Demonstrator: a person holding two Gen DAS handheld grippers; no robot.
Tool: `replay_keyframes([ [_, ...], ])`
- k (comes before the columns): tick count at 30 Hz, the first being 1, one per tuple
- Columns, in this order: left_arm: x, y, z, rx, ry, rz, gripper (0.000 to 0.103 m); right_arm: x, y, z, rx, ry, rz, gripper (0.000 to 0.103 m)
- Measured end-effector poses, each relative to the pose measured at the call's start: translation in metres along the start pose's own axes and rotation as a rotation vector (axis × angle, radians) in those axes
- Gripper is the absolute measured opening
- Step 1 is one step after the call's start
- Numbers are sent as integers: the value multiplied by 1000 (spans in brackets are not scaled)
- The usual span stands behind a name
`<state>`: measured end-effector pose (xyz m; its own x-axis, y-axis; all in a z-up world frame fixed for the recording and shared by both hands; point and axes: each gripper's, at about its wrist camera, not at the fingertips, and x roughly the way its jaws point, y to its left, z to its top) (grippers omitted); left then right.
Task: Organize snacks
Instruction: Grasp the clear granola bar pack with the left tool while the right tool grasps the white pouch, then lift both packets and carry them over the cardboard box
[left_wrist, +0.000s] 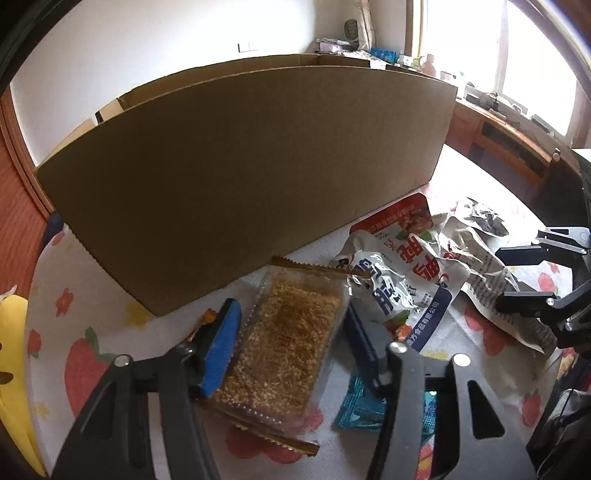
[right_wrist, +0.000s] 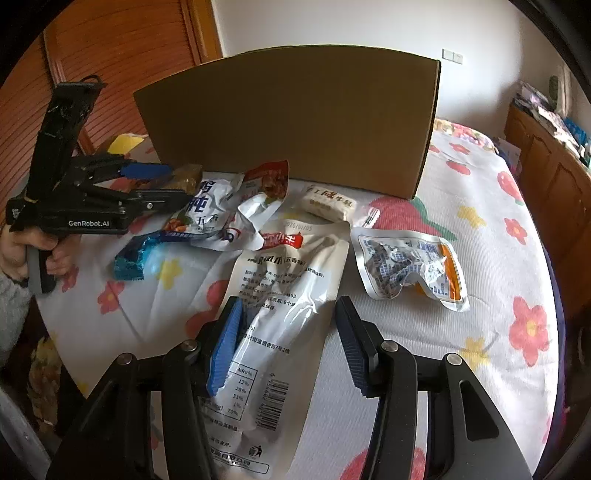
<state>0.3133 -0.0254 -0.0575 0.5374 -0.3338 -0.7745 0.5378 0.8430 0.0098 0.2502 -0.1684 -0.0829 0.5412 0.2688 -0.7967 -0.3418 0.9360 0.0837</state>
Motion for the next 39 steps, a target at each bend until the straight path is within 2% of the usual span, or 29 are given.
replay_keyframes([
  [6, -5, -6, -5, 24, -13, 43, 48, -2, 3, 0, 21, 10, -4, 59],
  [12, -18, -3, -7, -43, -69, 44, 47, -3, 8, -3, 50, 24, 10, 67],
  [16, -33, 1, -11, -73, -109, 42, 47, 0, 22, -4, 17, 37, -29, 73],
  [21, -57, 4, -20, -86, -158, 43, 47, 5, 39, -7, -38, 43, -109, 75],
  [30, -79, 0, -31, -103, -191, 37, 47, 1, 48, -14, -44, 78, -109, 75],
  [39, -94, -12, -32, -109, -212, 30, 47, -9, 42, -26, -59, 110, -97, 75],
])
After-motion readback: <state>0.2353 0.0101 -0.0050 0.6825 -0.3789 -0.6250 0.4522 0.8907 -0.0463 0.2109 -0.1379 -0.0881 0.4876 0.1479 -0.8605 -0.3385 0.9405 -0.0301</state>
